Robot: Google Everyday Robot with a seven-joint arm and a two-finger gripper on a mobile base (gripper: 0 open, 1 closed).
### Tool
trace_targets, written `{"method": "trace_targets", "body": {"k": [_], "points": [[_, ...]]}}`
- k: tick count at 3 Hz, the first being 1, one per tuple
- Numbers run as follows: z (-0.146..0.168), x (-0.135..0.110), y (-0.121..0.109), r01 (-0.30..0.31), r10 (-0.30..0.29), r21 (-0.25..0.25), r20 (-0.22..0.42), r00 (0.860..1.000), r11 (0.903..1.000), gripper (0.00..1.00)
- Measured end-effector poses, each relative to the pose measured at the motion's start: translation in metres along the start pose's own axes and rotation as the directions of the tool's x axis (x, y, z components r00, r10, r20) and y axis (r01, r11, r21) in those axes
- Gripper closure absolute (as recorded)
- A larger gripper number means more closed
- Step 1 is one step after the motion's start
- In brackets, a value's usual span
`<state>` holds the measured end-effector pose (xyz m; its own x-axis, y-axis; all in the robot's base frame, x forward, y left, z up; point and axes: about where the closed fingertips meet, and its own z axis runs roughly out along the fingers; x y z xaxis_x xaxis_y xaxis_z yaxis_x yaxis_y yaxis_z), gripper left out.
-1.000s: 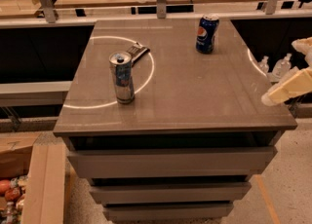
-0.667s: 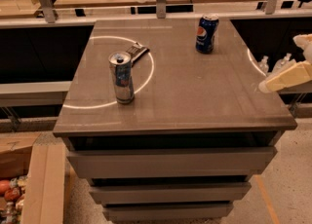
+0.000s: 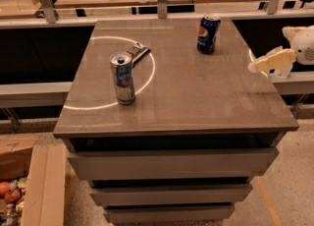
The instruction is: Pick pepsi can
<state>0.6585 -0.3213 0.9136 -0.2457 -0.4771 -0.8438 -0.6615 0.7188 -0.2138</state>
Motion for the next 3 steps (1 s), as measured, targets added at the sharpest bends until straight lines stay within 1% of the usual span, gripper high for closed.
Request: {"method": "trace_targets", "body": {"k": [1, 2, 3], "points": [[0.032, -0.006, -0.028, -0.047, 0.046, 0.007, 0.072, 0.996, 0.9989, 0.00], [0.066, -0.011, -0.046, -0.097, 0.096, 0.005, 0.124, 0.988, 0.9953, 0.00], [0.100, -0.021, -0.052, -0.122, 0.123, -0.017, 0.160, 0.979, 0.9924, 0.00]]}}
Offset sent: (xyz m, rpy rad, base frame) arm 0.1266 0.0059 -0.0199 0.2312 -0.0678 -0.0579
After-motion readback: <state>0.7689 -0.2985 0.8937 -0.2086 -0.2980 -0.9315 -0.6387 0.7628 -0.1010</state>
